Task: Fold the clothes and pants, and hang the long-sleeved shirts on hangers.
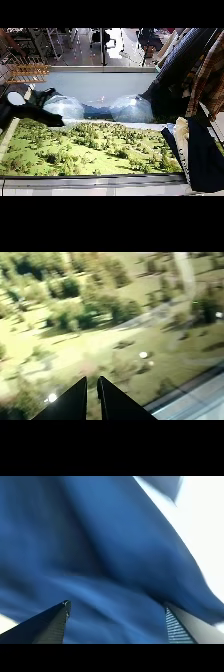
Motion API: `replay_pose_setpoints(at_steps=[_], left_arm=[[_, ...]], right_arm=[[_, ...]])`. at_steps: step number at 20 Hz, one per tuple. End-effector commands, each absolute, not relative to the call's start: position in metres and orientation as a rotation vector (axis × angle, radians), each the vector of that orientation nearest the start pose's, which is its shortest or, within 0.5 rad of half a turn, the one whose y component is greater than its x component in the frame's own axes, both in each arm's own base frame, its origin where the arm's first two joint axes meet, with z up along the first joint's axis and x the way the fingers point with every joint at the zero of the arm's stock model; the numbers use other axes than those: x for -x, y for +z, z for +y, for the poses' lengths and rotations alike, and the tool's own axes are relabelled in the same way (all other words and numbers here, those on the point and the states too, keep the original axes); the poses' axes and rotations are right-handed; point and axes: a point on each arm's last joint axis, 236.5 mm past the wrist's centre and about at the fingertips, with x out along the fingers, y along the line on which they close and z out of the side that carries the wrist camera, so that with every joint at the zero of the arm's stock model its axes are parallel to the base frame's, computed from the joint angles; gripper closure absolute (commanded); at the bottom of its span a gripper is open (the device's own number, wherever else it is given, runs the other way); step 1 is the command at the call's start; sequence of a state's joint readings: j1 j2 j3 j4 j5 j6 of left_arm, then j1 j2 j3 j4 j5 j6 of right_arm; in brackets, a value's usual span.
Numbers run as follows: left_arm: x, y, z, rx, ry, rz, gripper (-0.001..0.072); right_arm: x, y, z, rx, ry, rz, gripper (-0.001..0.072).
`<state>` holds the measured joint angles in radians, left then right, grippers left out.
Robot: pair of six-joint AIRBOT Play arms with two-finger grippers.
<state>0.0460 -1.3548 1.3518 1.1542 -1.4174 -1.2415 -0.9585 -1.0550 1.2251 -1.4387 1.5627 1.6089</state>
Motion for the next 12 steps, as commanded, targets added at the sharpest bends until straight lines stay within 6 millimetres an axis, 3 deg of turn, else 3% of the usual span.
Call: replay_pose_setpoints(at_steps=[1,3,6,8,10,11,12], left_arm=[[-0.348,0.066,0.051,-0.119,0.039,1.395,0.0629],[-0.326,0.097,0.092,-0.177,0.188,1.364,0.0628],[-0.309,0.132,0.115,-0.096,0.264,1.246,0.0628],[-0.306,0.147,0.136,-0.063,0.327,1.170,0.0627],[-0.305,0.153,0.156,-0.034,0.389,1.127,0.0626],[-0.303,0.153,0.161,0.021,0.431,1.119,0.0626],[-0.302,0.153,0.163,0.091,0.478,1.103,0.0626]], right_arm=[[-0.298,0.167,-0.174,-0.713,-0.343,0.917,0.0047],[-0.328,0.162,-0.104,-0.598,-0.142,0.999,0.0047],[-0.354,0.130,0.001,-0.365,0.103,1.117,0.0051],[-0.368,0.100,0.059,-0.198,0.209,1.128,0.0079],[-0.381,0.074,0.101,-0.069,0.278,1.103,0.0083],[-0.387,0.064,0.115,-0.019,0.299,1.088,0.0156],[-0.395,0.057,0.126,0.017,0.314,1.068,0.0302]])
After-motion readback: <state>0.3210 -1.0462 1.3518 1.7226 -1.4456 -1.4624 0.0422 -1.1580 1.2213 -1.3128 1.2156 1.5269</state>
